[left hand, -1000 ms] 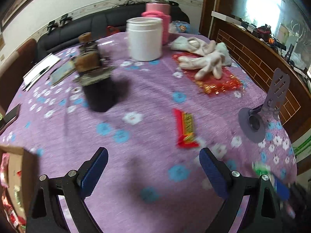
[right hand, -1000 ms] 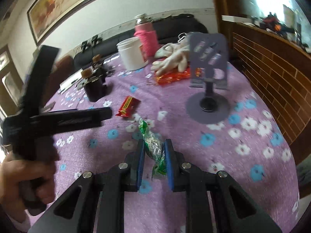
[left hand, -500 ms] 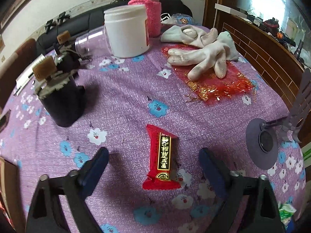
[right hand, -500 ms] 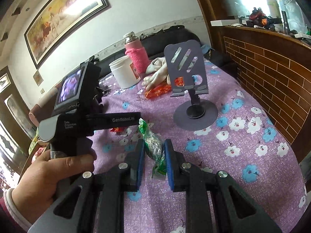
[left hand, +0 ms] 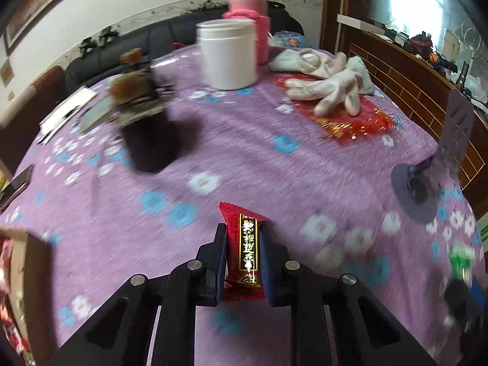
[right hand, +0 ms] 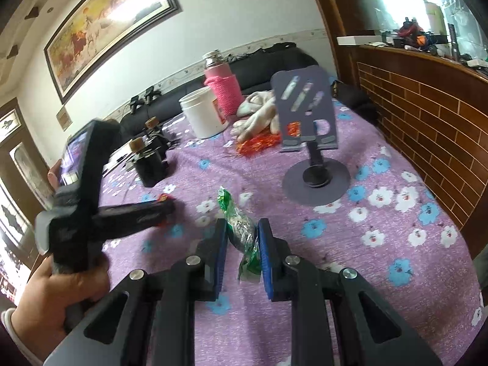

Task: Organize snacks
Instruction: 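Grasp the red gold-text candy bar with left gripper while right grasps green wrapped candy, then carry both held snacks over the cardboard tray with both grippers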

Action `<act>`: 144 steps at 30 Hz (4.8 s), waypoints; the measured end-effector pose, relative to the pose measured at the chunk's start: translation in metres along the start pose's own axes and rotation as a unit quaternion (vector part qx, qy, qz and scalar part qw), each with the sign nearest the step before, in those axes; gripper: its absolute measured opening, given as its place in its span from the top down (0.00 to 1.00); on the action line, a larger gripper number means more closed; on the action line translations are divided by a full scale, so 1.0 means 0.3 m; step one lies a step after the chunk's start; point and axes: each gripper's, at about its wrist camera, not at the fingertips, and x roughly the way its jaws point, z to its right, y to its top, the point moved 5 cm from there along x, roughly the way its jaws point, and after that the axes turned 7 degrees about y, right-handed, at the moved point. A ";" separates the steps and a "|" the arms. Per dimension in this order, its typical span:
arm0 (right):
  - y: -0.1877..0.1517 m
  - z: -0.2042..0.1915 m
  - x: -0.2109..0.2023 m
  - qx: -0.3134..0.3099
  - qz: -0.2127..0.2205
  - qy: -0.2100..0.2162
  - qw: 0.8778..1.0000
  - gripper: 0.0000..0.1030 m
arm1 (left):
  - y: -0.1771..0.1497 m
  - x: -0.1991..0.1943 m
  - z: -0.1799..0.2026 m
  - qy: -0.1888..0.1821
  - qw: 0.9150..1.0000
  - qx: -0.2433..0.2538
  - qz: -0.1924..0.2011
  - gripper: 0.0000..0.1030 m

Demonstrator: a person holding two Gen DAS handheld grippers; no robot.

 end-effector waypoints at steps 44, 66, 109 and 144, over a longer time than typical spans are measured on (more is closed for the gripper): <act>-0.205 -0.941 -0.083 -0.187 -0.052 0.104 0.975 0.81 | -0.446 -0.621 -0.834 0.091 0.975 -0.159 0.123 0.81; -0.209 -1.066 -0.072 -0.232 -0.055 0.088 0.967 0.81 | -0.512 -0.667 -0.971 0.092 0.968 -0.193 0.133 0.81; -0.194 -1.274 0.437 -0.287 -0.142 0.109 0.941 0.81 | -0.387 -0.307 -1.168 0.091 0.972 -0.214 0.021 0.80; -0.205 -1.258 0.576 -0.295 -0.159 0.095 0.937 0.81 | -0.318 -0.124 -1.211 0.108 0.974 -0.199 -0.023 0.80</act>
